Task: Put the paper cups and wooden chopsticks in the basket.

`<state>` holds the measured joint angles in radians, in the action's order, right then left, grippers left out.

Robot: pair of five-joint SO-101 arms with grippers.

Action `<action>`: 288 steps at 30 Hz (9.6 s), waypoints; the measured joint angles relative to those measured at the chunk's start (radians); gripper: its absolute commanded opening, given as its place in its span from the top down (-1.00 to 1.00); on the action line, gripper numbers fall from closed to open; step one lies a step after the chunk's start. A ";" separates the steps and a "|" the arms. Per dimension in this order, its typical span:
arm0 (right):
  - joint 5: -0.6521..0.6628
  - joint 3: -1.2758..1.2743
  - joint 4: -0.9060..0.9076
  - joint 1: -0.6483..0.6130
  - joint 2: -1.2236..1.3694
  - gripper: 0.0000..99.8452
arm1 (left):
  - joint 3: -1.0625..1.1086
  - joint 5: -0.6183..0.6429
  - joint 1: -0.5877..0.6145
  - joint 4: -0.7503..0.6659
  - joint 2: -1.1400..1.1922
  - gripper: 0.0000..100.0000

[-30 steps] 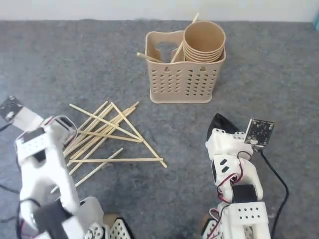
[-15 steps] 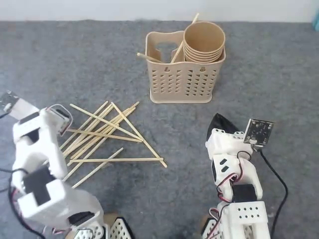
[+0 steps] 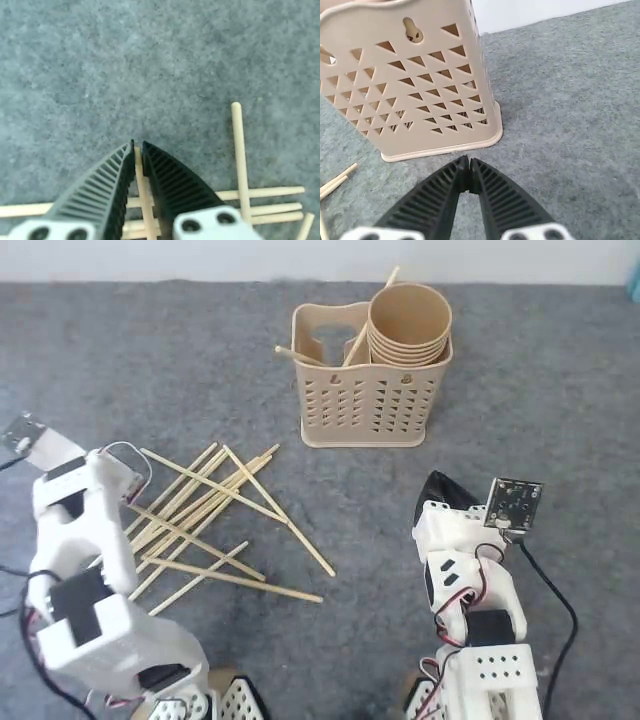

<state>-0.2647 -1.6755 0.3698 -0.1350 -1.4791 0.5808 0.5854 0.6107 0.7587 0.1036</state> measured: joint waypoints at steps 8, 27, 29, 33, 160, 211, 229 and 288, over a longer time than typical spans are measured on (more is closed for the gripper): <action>0.006 0.000 0.000 0.000 0.000 0.98 | 0.000 -0.044 0.000 0.002 0.000 0.95; 0.009 0.000 0.000 0.000 0.000 0.98 | -0.012 -0.063 -0.005 0.089 0.000 0.75; 0.009 0.000 0.000 0.000 0.000 0.98 | -0.012 -0.058 -0.006 0.089 0.000 0.90; 0.009 0.000 0.000 0.000 0.000 0.98 | -0.012 -0.087 -0.031 0.089 0.000 0.96; 0.110 0.391 0.175 -1.336 0.925 0.70 | -1.082 -0.279 1.030 -0.094 0.075 0.98; 0.299 0.617 0.825 -0.962 0.166 0.98 | -1.185 -0.276 0.979 0.236 0.075 0.98; 0.377 1.217 1.062 -0.582 0.109 0.98 | -1.485 -0.276 0.578 0.882 0.075 0.98; 0.249 1.089 1.049 -0.460 1.071 0.78 | -1.843 -0.250 0.551 0.965 0.074 0.98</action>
<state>-0.0161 -0.5861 1.4193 -0.5953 -0.4081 -1.2620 0.3353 1.1615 1.7238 0.1772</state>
